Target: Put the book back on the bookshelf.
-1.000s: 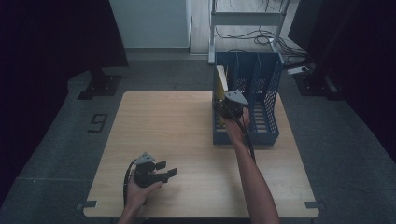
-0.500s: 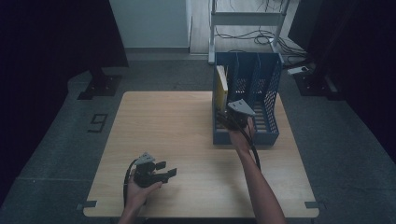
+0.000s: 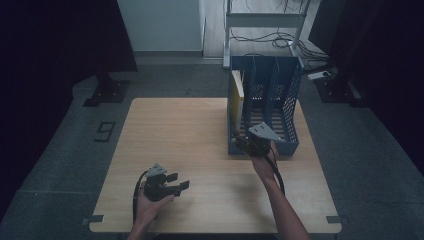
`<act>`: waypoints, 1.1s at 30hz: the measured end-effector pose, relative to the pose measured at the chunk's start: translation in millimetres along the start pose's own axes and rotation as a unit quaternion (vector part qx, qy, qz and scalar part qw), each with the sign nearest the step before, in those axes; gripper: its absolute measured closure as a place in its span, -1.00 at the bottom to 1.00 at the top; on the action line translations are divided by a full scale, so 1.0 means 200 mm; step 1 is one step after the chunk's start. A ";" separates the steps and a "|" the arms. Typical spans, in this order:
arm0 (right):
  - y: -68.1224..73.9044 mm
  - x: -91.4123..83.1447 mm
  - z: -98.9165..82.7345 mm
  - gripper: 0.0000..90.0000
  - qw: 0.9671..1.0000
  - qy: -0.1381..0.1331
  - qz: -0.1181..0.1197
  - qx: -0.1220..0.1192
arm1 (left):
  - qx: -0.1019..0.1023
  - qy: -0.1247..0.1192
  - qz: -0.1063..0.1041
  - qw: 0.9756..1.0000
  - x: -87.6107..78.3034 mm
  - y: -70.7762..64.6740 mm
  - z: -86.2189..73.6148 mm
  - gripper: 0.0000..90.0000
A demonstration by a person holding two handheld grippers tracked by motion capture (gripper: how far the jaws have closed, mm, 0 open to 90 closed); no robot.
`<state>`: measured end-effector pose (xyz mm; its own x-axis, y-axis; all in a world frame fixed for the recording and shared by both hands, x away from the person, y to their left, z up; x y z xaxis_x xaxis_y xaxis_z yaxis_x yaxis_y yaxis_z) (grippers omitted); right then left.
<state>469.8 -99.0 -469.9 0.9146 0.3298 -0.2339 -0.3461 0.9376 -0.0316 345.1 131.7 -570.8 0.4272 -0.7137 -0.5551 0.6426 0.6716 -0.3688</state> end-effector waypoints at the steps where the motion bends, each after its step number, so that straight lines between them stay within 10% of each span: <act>1: 0.00 -0.01 -0.01 -0.06 1.000 0.000 0.002 0.000 | 0.001 0.000 0.001 1.000 0.00 0.00 0.00 -0.23; 33: -0.10 -0.37 -0.50 -0.12 0.998 0.058 0.024 -0.004 | 0.009 0.008 0.015 1.000 0.02 0.01 -0.03 -0.23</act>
<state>387.5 -153.5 -549.9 0.8672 0.3586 -0.3455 -0.3904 0.9203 -0.0247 345.6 131.4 -578.1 0.4357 -0.6899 -0.5781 0.6408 0.6888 -0.3391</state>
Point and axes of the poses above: each handheld gripper's, and its own axes: x roughly forward along the jaws, z roughly out of its top, y roughly to its left, the point moved 10 cm from there along x, roughly forward along the jaws, and after that the axes turned 6 degrees about -z, right-handed, at the moved point
